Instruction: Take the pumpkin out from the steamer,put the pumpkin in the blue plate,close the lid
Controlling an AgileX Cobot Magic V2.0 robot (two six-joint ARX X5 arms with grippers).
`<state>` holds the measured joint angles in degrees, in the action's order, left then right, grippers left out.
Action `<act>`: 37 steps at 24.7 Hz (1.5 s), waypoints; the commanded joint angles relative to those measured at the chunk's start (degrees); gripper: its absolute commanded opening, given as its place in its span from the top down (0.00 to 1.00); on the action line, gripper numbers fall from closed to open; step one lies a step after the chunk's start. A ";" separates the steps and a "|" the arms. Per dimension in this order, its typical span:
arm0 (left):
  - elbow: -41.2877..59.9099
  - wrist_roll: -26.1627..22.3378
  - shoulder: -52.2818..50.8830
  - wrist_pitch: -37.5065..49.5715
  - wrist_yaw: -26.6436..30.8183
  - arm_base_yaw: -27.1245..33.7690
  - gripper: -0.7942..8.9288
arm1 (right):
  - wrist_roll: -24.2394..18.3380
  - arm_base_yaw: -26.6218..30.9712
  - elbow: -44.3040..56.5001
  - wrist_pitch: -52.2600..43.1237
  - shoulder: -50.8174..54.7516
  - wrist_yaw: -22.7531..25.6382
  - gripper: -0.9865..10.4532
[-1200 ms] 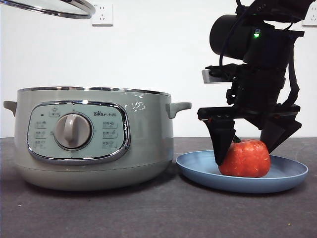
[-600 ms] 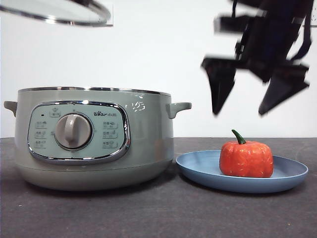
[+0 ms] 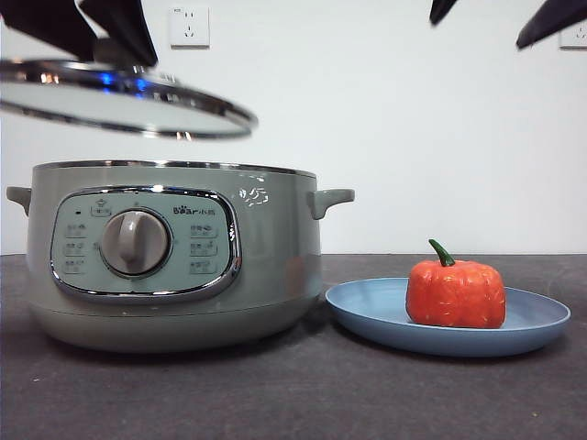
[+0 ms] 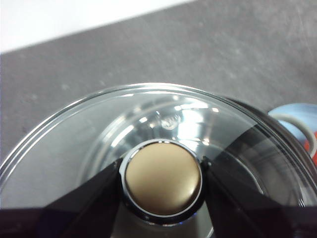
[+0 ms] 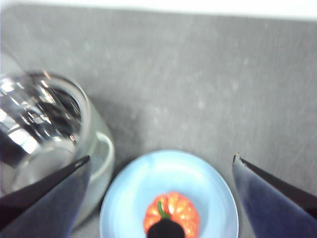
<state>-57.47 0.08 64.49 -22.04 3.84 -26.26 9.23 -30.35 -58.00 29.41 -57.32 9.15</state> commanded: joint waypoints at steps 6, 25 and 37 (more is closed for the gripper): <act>0.50 1.27 4.15 9.70 -1.33 -2.16 0.93 | 0.39 -0.09 0.39 1.46 4.74 0.31 0.50; 0.50 1.40 12.59 11.43 -1.64 -4.59 0.93 | 0.37 -0.09 0.39 4.13 4.90 0.39 0.50; 0.50 1.36 12.59 8.28 -0.81 -4.52 0.52 | 0.39 -0.09 0.39 4.13 4.90 0.33 0.50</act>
<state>-57.08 1.76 76.27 -13.19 2.85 -30.35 9.23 -30.35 -58.00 33.80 -52.51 9.21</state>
